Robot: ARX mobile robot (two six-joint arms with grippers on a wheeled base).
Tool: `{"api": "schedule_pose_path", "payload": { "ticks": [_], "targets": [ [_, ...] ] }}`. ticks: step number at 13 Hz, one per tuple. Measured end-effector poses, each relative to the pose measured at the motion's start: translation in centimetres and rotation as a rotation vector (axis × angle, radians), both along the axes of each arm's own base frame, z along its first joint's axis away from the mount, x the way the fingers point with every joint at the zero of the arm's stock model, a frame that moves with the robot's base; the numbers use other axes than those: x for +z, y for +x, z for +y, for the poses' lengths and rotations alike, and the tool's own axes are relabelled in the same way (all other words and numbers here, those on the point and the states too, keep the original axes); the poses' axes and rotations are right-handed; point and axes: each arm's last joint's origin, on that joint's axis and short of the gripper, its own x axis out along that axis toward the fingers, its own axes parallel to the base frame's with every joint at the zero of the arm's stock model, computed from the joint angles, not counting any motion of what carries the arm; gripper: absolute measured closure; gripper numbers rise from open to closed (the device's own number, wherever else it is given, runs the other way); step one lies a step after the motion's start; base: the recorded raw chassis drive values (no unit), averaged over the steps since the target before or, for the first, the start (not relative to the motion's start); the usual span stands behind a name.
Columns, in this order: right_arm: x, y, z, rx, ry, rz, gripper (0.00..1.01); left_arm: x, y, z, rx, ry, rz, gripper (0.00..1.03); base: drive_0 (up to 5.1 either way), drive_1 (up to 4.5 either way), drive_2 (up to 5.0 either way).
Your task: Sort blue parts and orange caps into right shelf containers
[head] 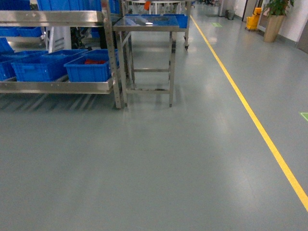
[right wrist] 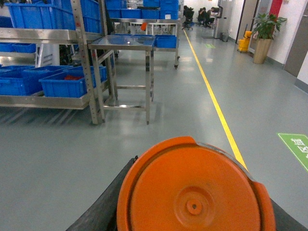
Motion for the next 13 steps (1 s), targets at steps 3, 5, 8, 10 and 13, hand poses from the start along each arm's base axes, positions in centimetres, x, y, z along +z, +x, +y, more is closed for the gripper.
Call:
{"api": "schedule_pose_path", "payload": {
  "ticks": [3, 5, 8, 10, 13],
  "targets": [
    [0.01, 0.0, 0.0, 0.0, 0.0, -0.002, 0.56, 0.01, 0.0, 0.0, 0.0, 0.0, -0.001, 0.59, -0.1, 4.22, -4.4],
    [-0.01, 0.0, 0.0, 0.0, 0.0, 0.001, 0.56, 0.0, 0.0, 0.0, -0.002, 0.0, 0.0, 0.59, -0.1, 4.26, -4.4],
    [0.06, 0.0, 0.0, 0.0, 0.0, -0.006, 0.56, 0.04, 0.0, 0.0, -0.002, 0.0, -0.004, 0.59, 0.0, 4.34, -4.3],
    [0.02, 0.0, 0.0, 0.0, 0.0, -0.002, 0.56, 0.04, 0.0, 0.0, -0.002, 0.0, -0.005, 0.59, 0.0, 4.27, -4.4],
    [0.04, 0.0, 0.0, 0.0, 0.0, -0.004, 0.56, 0.02, 0.0, 0.0, -0.001, 0.0, -0.002, 0.59, 0.0, 4.3, -4.3]
  ]
}}
